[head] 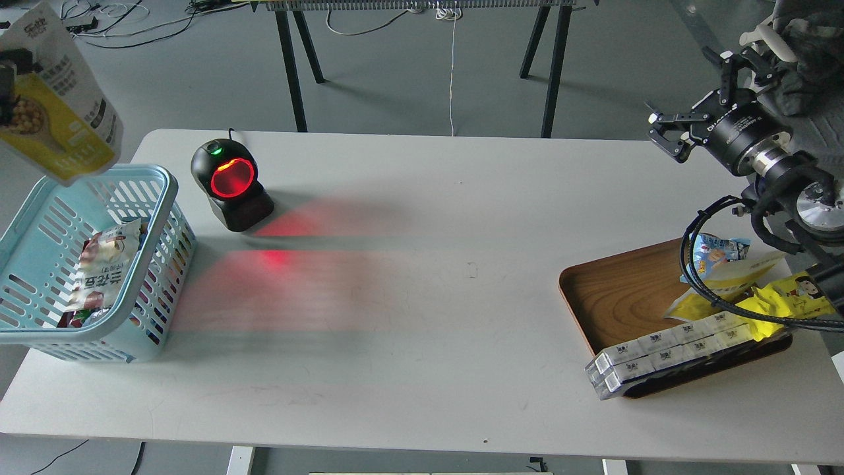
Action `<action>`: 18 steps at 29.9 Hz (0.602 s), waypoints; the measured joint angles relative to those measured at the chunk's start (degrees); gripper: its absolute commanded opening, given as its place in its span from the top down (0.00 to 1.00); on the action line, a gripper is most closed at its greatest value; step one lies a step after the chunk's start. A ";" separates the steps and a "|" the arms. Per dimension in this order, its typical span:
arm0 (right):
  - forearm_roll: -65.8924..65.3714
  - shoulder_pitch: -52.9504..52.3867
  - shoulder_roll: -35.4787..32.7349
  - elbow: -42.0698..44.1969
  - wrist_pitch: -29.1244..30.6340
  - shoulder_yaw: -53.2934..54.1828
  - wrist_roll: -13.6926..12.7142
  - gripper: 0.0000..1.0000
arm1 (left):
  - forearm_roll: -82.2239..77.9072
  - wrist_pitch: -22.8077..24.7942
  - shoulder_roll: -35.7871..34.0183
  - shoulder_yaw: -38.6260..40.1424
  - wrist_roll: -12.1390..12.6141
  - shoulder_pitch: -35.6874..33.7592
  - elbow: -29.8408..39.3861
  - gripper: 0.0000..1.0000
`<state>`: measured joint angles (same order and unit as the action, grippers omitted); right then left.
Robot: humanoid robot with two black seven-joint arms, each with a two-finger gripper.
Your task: Scan snack and place in basket
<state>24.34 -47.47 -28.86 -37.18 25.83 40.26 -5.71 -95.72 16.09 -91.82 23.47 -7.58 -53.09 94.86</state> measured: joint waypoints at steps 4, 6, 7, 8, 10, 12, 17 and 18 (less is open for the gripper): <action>0.00 0.01 0.02 -0.06 0.00 0.00 0.00 0.02 | 0.07 -5.78 -2.41 -7.88 -1.28 0.00 -0.55 0.99; 0.00 0.01 0.03 -0.13 -0.03 0.00 0.00 0.02 | 0.09 -8.39 -3.00 -11.37 -1.50 0.00 -0.69 0.99; 0.00 0.01 0.03 -0.15 -0.04 0.00 0.00 0.02 | 0.09 -9.74 -3.18 -13.17 -1.60 0.00 -0.75 0.99; 0.00 0.01 0.03 -0.19 -0.06 0.00 0.00 0.02 | 0.10 -11.10 -3.26 -15.08 -1.67 0.00 -0.79 0.99; 0.00 0.01 0.03 -0.29 -0.08 0.00 0.00 0.02 | 0.11 -13.44 -3.29 -18.46 -1.72 0.00 -0.82 0.99; 0.00 0.03 0.03 -0.34 -0.08 0.00 0.00 0.02 | 0.13 -15.69 -3.30 -21.74 -1.73 0.00 -1.08 0.99; 0.00 0.14 0.03 -0.36 -0.08 -0.04 -0.02 0.02 | 0.78 -18.63 -2.60 -26.77 -1.74 0.00 -1.65 0.99; 0.00 0.17 0.03 -0.36 -0.08 -0.06 -0.02 0.02 | 1.21 -18.82 -2.47 -27.54 -1.74 0.00 -1.70 0.99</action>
<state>24.34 -47.30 -28.83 -37.54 25.75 40.21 -5.73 -94.52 -2.74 -94.29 -4.07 -9.32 -53.09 93.17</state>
